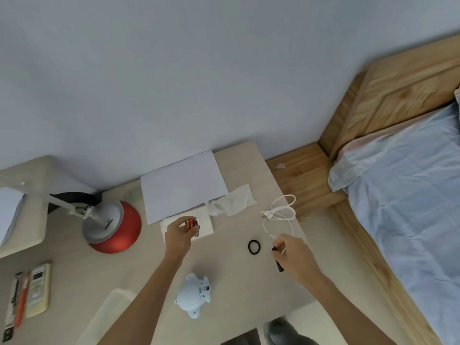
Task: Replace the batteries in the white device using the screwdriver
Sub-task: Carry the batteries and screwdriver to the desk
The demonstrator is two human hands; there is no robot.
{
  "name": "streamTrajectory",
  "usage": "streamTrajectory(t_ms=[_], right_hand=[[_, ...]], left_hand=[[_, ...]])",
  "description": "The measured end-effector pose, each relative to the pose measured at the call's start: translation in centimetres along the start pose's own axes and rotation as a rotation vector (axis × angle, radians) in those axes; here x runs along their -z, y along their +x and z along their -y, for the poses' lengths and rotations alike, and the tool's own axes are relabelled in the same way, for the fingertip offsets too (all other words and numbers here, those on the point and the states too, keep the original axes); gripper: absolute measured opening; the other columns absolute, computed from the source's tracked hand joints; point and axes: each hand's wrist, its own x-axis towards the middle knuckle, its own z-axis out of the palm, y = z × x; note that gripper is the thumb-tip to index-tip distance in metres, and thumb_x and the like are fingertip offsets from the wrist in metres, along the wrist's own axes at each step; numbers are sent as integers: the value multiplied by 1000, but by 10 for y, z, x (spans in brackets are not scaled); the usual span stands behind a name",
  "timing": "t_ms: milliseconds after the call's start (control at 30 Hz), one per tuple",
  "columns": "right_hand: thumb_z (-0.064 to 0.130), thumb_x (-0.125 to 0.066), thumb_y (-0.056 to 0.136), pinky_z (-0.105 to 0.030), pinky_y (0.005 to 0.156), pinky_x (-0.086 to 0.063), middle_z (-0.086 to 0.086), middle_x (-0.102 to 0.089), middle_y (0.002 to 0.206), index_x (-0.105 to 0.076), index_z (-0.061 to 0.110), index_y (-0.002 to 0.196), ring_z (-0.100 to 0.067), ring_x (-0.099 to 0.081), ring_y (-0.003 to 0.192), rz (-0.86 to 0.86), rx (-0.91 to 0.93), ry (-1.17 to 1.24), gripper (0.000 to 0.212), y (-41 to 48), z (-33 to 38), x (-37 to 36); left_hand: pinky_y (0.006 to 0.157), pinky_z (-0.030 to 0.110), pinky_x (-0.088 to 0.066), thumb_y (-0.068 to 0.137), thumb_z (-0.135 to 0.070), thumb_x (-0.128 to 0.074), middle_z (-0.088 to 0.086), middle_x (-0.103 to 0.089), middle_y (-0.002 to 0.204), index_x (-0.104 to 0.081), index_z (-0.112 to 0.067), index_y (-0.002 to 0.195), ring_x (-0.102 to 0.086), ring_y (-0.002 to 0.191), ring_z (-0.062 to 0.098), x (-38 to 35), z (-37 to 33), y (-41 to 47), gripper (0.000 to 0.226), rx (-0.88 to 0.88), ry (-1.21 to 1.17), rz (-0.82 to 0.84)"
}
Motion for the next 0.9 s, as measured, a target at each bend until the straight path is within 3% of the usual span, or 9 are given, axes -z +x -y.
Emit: streamTrajectory(t_ms=[100, 267, 333, 467, 600, 667, 700, 800, 900], right_hand=[[25, -73, 89, -30, 67, -57, 15, -68, 80, -62, 33, 85, -3, -65, 68, -29, -60, -31, 15, 8, -12, -22], [25, -69, 85, -39, 68, -60, 11, -65, 76, -60, 30, 80, -9, -64, 68, -52, -123, -83, 11, 11, -24, -44], [24, -66, 86, -40, 66, -60, 9, -65, 73, -59, 28, 79, -11, -63, 65, -53, -137, -110, 11, 11, -27, -48], [22, -65, 85, -40, 66, -59, 9, -63, 74, -59, 29, 78, -11, -63, 66, -55, -155, -122, 11, 6, -29, -54], [24, -66, 85, -40, 68, -58, 9, -63, 75, -59, 29, 80, -12, -63, 67, -63, -170, -118, 10, 3, -29, -58], [23, -66, 85, -39, 68, -58, 9, -63, 75, -59, 28, 80, -12, -63, 68, -64, -168, -117, 10, 0, -28, -59], [22, -66, 84, -39, 68, -58, 9, -64, 75, -59, 27, 80, -12, -63, 68, -67, -170, -112, 10, -1, -27, -59], [22, -64, 83, -37, 67, -57, 8, -64, 72, -57, 28, 76, -12, -64, 66, -66, -184, -101, 11, -4, -26, -61], [22, -64, 83, -36, 66, -56, 9, -64, 72, -56, 29, 75, -11, -63, 67, -70, -192, -106, 13, -4, -26, -61]], left_hand=[[77, 37, -56, 90, -8, -78, 4, -78, 75, -78, -25, 97, -74, 75, 25, -6, 18, 14, 18, -29, 38, 16], [49, 29, -52, 90, 0, -74, 12, -76, 76, -78, -18, 93, -63, 56, 23, -9, 31, 26, 19, -23, 25, 15], [48, 25, -53, 89, -1, -76, 8, -77, 75, -78, -19, 94, -68, 59, 21, -10, 33, 30, 19, -40, 51, 1], [69, 22, -59, 83, -5, -85, 1, -79, 79, -79, -20, 101, -76, 73, 10, -8, 39, 40, 24, -58, 105, -29], [48, 9, -49, 83, -3, -87, 7, -75, 83, -77, -14, 103, -70, 62, 6, -7, 36, 43, 25, -69, 139, -25], [46, 11, -50, 82, -5, -88, 6, -76, 89, -78, -11, 103, -72, 70, 12, -6, 36, 45, 24, -54, 139, -23], [50, 13, -53, 81, -6, -89, 5, -77, 91, -78, -10, 104, -73, 77, 14, -6, 37, 47, 26, -45, 139, -19], [80, 30, -63, 77, -11, -92, -1, -79, 88, -79, -14, 101, -75, 87, 12, -3, 42, 52, 28, -21, 152, -10], [88, 37, -62, 74, -15, -95, 0, -78, 89, -79, -12, 103, -75, 89, 14, -1, 44, 54, 33, -13, 159, -2]])
